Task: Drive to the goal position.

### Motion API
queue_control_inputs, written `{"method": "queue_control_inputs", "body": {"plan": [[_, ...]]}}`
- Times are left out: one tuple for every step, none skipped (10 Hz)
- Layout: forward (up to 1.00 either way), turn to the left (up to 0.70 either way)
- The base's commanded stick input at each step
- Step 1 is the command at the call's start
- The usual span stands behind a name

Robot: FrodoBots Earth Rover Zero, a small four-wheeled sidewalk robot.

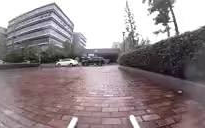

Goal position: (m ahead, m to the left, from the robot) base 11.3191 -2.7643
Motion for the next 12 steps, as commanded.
{"method": "queue_control_inputs", "body": {"plan": [[0.70,0.00],[0.70,0.00],[0.70,0.00],[0.70,0.00],[0.70,0.00],[0.70,0.00],[0.70,0.00],[0.70,0.00],[0.70,0.00],[0.70,0.00],[0.70,0.00],[0.70,0.00]]}}
